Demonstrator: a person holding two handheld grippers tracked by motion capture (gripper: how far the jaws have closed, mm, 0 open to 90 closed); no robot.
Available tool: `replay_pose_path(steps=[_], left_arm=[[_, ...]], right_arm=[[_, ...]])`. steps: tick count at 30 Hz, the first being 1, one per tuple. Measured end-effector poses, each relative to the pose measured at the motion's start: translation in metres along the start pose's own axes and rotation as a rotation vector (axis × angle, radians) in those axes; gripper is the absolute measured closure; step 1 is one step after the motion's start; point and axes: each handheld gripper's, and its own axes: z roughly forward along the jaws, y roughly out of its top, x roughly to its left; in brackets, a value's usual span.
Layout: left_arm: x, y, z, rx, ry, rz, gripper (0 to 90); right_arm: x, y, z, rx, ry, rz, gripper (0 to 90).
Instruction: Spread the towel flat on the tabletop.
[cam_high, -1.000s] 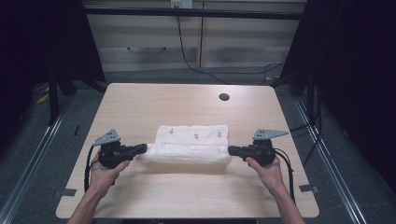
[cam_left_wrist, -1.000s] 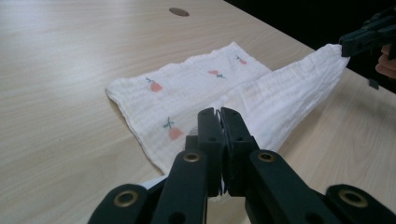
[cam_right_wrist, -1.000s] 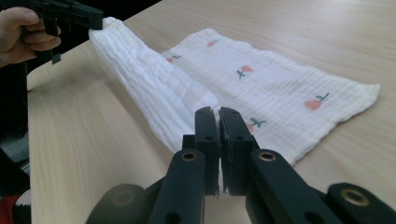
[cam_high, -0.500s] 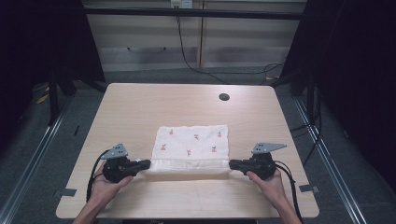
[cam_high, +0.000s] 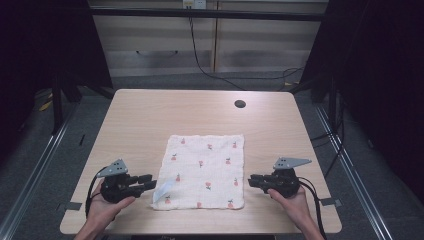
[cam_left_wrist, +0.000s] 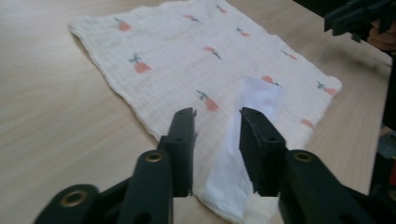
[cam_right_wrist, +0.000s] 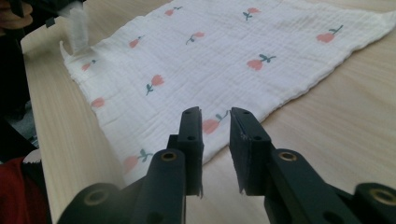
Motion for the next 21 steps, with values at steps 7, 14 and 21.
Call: replay_pose_path(steps=[7, 14, 21], left_arm=[[0.021, 0.037, 0.024, 0.022, 0.045, 0.000, 50.4], [0.036, 0.062, 0.041, 0.027, 0.020, -0.014, 47.6], [0.053, 0.035, 0.086, 0.160, 0.057, -0.022, 49.3]], right_arm=[[-0.009, 0.024, 0.025, 0.021, -0.013, -0.028, 68.8], [-0.020, 0.044, 0.052, 0.047, -0.011, -0.035, 66.1], [-0.041, 0.041, 0.077, 0.092, -0.058, 0.001, 59.8]])
